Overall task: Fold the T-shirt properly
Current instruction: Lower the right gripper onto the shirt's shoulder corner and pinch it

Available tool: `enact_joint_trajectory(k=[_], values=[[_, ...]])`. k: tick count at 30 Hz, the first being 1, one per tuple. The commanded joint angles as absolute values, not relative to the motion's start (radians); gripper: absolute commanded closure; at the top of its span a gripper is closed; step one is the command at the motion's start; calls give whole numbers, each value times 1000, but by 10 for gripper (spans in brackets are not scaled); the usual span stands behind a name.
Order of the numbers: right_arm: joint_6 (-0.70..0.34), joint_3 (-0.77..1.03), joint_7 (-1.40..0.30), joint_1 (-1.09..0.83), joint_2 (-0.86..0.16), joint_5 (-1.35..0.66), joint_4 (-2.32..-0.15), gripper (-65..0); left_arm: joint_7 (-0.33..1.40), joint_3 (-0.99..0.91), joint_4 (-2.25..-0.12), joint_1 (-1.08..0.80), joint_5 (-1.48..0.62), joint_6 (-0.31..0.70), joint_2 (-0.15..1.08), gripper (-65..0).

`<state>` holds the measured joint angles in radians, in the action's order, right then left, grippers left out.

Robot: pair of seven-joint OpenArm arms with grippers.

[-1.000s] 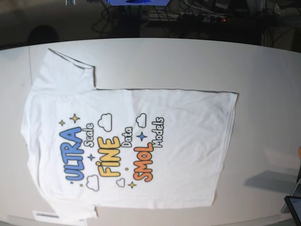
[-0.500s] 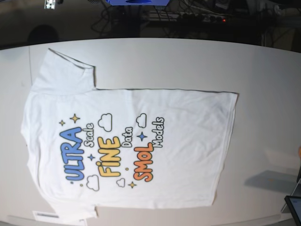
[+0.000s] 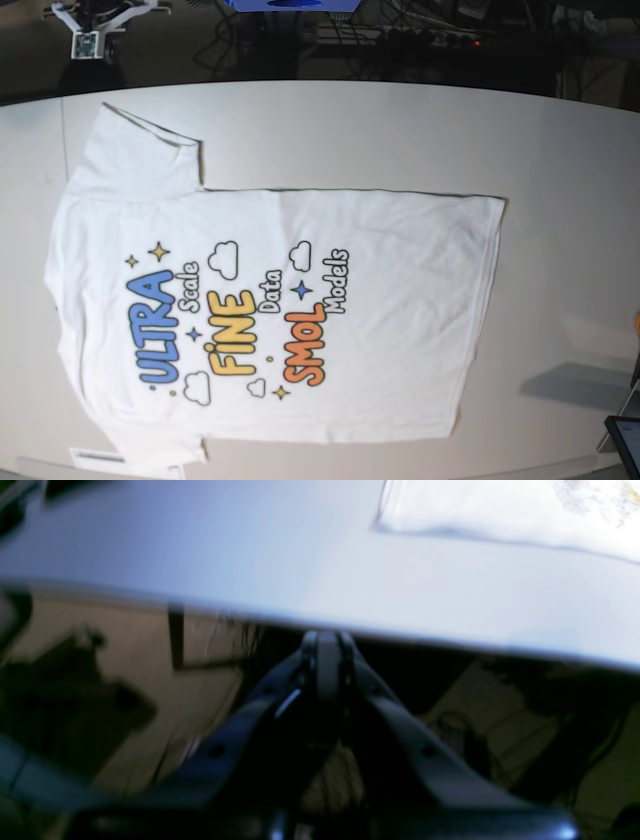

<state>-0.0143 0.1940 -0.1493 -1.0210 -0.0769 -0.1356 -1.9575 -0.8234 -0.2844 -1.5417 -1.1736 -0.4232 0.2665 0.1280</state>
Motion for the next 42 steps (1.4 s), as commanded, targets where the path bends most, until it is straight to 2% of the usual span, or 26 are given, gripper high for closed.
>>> enact_joint_trajectory(k=[1, 4, 11, 14, 16, 21, 28, 33, 36, 42], values=[[-10, 197, -142, -1017, -94, -139, -1986, -1, -858, -309, -1593, -1196, -430, 268, 133, 0], [-10, 199, -157, -946, -107, -140, -1989, -1, -803, -364, -1666, -1178, -432, 268, 133, 0], [-108, 226, -196, -786, -102, -143, -1995, -4, -394, -527, -1787, -958, -423, 269, 134, 0], [-157, 291, -243, -734, -33, -177, -1997, -9, -317, -576, -1788, -869, -421, 274, 139, 0], [-229, 354, -262, -719, -13, -268, -1997, -48, -308, -595, -1793, -840, -421, 275, 140, 0], [-369, 486, -364, -720, -18, -595, -2003, -197, -305, -591, -1794, -814, -421, 275, 191, 0], [-496, 645, -647, -687, -21, -944, -1994, -374, -305, -595, -1787, -760, -420, 275, 194, 0], [-507, 768, -820, -619, -16, -1029, -1951, -434, -303, -591, -1751, -722, -295, 275, 186, 0], [-507, 812, -914, -576, -15, -1027, -1867, -435, -303, -591, -1707, -710, -252, 275, 186, 0], [-507, 822, -926, -556, -19, -1026, -1736, -435, -303, -591, -1675, -705, -254, 275, 191, 0]])
